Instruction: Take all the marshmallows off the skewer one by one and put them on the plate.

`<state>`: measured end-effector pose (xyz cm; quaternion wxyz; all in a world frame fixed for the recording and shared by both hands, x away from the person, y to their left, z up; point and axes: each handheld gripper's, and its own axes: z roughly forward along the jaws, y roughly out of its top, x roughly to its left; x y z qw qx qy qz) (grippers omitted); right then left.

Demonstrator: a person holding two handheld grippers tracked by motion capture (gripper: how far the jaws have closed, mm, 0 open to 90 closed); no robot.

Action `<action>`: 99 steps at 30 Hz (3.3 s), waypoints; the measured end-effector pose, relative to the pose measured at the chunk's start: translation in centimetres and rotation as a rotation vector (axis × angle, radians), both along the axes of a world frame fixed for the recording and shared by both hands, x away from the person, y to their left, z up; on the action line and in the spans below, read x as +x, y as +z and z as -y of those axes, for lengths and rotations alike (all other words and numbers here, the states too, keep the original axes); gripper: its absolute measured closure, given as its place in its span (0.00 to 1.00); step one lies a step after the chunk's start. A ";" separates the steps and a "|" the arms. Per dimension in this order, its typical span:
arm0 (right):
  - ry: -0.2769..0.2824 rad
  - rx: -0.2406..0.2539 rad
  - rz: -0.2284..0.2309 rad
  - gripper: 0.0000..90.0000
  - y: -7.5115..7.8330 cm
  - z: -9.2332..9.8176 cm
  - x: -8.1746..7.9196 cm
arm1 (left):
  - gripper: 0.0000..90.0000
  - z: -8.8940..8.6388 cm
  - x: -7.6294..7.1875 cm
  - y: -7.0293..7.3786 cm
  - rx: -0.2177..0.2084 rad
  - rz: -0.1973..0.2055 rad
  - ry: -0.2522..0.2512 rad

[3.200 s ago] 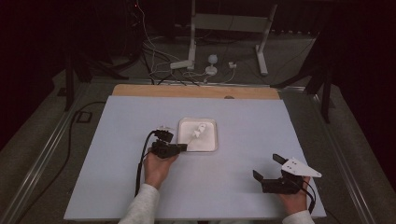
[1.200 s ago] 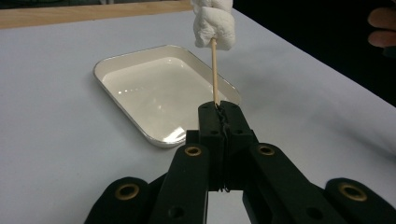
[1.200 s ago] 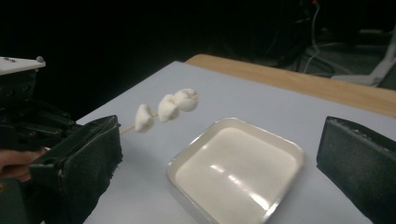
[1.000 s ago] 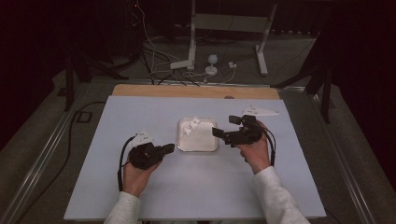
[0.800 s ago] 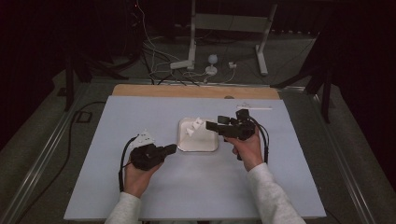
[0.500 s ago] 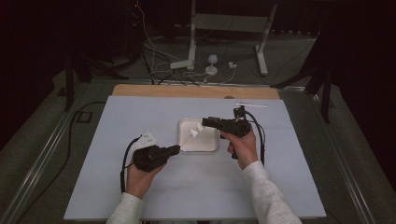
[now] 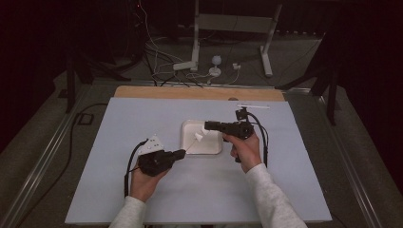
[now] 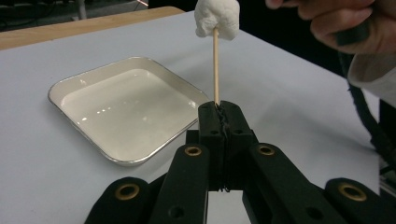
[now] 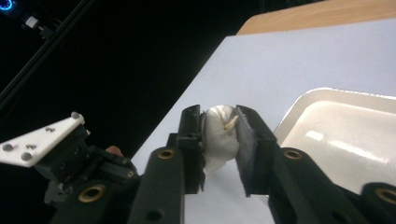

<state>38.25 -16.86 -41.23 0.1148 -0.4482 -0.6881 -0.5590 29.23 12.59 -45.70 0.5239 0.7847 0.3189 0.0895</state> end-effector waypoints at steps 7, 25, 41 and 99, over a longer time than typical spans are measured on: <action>-0.042 -0.006 0.053 0.89 1.0 0.0 -0.5 | 1.00 0.0 0.0 -0.1 0.033 0.021 0.003; -0.180 -0.041 0.159 0.93 2.4 2.7 -0.7 | 1.00 -1.0 0.2 -0.7 0.087 0.003 0.030; -0.133 -0.231 0.130 0.91 -1.0 -0.1 0.4 | 1.00 -1.9 0.4 -0.3 -0.006 -0.011 0.069; 0.057 0.009 -0.032 0.80 -1.8 -2.5 0.3 | 1.00 -1.1 0.3 -0.5 -0.011 -0.004 0.039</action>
